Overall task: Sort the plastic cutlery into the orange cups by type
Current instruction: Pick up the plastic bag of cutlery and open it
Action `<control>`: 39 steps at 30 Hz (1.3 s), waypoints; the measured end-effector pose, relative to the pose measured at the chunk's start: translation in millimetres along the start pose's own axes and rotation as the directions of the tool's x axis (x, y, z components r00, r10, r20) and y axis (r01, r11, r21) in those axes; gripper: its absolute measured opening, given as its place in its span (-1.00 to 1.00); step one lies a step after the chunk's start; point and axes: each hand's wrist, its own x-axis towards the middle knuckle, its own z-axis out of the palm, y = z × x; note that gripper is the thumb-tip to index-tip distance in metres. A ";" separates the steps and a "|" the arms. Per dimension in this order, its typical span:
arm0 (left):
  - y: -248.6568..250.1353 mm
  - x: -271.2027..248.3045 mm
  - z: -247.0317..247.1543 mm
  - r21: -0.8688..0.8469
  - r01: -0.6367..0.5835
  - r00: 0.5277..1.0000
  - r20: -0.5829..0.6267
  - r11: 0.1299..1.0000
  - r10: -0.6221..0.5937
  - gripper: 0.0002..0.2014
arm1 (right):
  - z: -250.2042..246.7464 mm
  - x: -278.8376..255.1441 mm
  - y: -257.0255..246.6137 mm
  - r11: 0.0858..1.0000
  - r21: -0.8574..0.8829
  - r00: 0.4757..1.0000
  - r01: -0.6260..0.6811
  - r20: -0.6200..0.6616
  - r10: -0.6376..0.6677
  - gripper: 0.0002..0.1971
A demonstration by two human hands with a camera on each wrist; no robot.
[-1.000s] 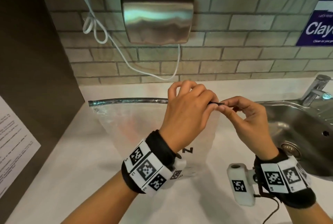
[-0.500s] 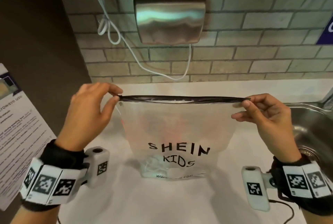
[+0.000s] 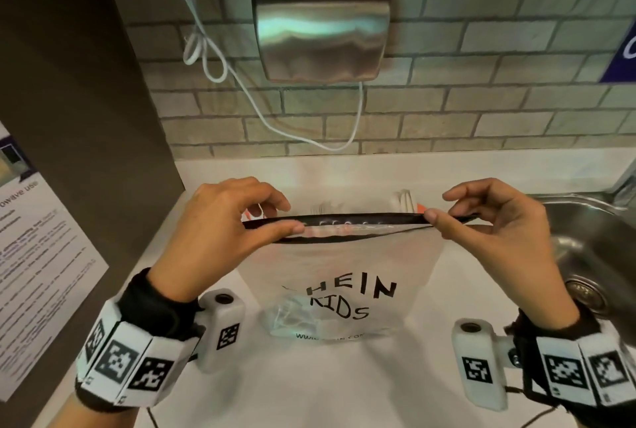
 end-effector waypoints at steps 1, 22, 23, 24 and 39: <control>-0.4 -0.9 0.0 0.042 -0.009 1.000 0.030 0.999 0.008 -0.56 | -0.3 0.0 -1.3 1.000 -0.019 1.000 -0.005 0.008 0.006 -0.69; 3.1 -30.4 44.0 0.677 0.118 0.807 0.360 0.727 -0.467 -0.47 | 19.9 -30.2 -3.1 0.934 0.089 0.936 -0.345 0.104 0.336 -0.69; -2.6 -34.7 50.1 0.678 0.122 0.777 0.390 0.725 -0.495 -0.52 | 25.1 -32.0 -4.0 0.892 0.219 0.918 -0.396 0.120 0.378 -0.70; -8.6 -39.3 56.1 0.667 0.133 0.750 0.415 0.733 -0.515 -0.59 | 30.0 -33.4 -4.6 0.842 0.323 0.901 -0.433 0.135 0.412 -0.70; -52.5 -25.1 66.0 -0.818 0.525 0.601 0.553 -0.236 -0.577 -0.80 | 49.9 -84.6 -17.0 0.860 -0.138 0.703 -0.492 0.519 0.485 -0.74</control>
